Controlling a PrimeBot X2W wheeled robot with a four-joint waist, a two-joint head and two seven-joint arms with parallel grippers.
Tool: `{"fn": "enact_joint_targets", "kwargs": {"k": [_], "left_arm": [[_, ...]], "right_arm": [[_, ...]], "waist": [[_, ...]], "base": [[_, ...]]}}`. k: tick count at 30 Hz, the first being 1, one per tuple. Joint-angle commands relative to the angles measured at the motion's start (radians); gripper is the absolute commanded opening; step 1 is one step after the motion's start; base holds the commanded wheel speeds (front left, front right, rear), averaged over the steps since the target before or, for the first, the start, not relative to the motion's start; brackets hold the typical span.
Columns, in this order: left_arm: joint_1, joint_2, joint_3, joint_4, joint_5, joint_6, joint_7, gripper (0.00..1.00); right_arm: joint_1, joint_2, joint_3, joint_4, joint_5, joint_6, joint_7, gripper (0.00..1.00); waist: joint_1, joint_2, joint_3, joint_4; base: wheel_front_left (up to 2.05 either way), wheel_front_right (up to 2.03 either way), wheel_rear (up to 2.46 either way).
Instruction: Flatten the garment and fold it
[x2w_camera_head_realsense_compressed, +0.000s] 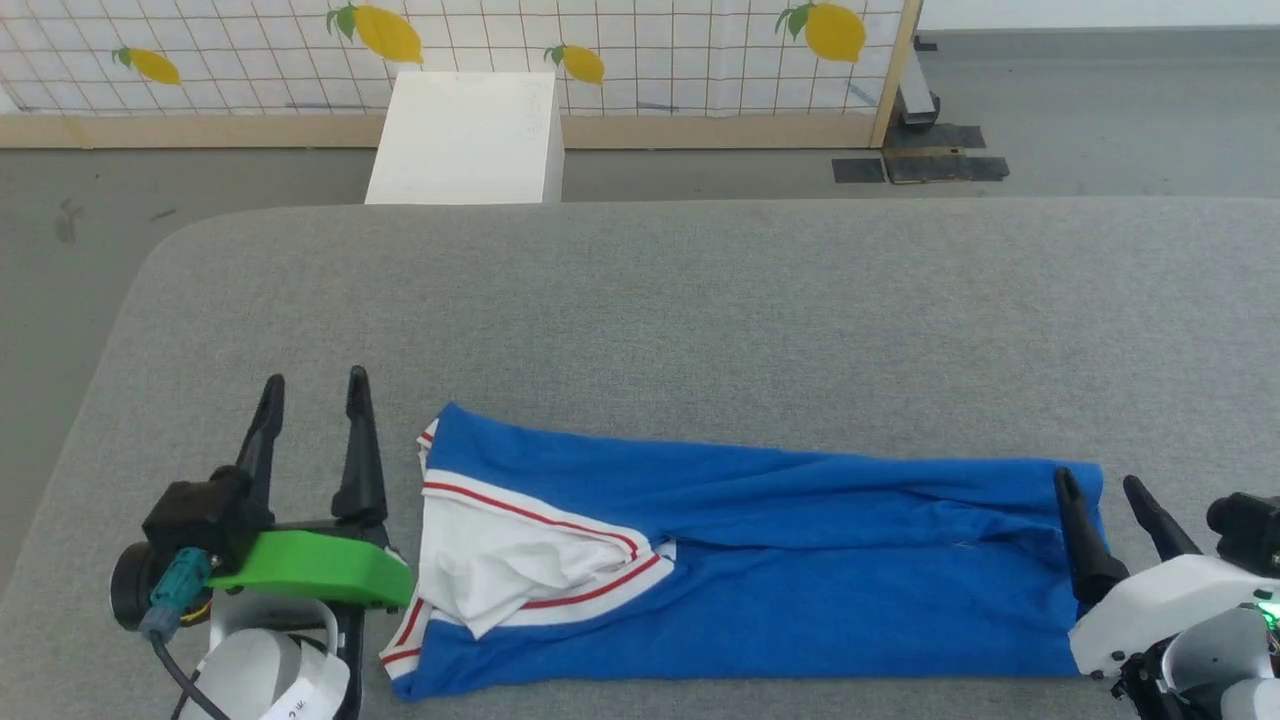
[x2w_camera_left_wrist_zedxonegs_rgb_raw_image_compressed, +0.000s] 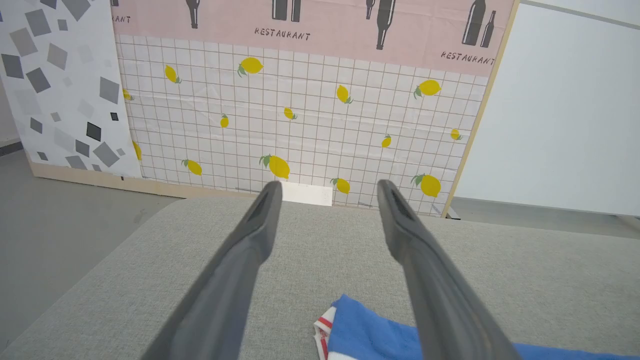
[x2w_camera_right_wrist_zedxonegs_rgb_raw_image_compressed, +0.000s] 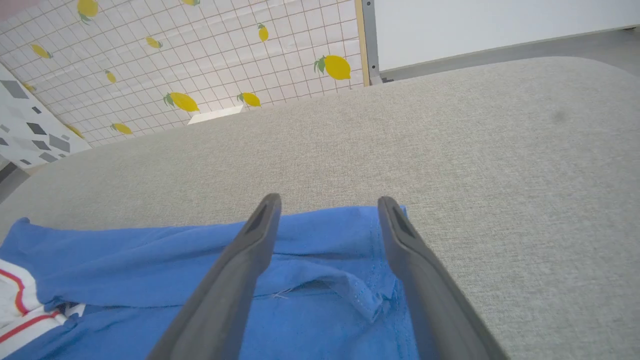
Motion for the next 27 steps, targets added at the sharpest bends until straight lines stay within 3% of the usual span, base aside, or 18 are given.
{"fn": "enact_joint_targets", "kwargs": {"k": [1,10,27], "left_arm": [[-0.007,-0.020,0.028,0.005,0.029,-0.013,-0.005,1.00],[0.019,-0.102,0.133,0.048,0.120,-0.081,-0.005,1.00],[0.002,-0.160,0.209,0.079,0.196,-0.156,-0.005,1.00]], "right_arm": [[-0.013,0.013,-0.019,0.006,-0.002,-0.002,0.003,1.00],[-0.084,0.048,-0.127,0.099,-0.034,-0.002,0.097,1.00],[-0.238,0.059,-0.220,0.313,-0.168,-0.002,0.516,1.00]], "waist": [[0.0000,0.0050,0.000,-0.002],[0.0000,0.0050,0.013,-0.011],[0.0000,0.0050,0.037,0.000]], "base": [[0.00,0.00,0.00],[0.00,0.00,0.00],[0.00,0.00,0.00]]}}
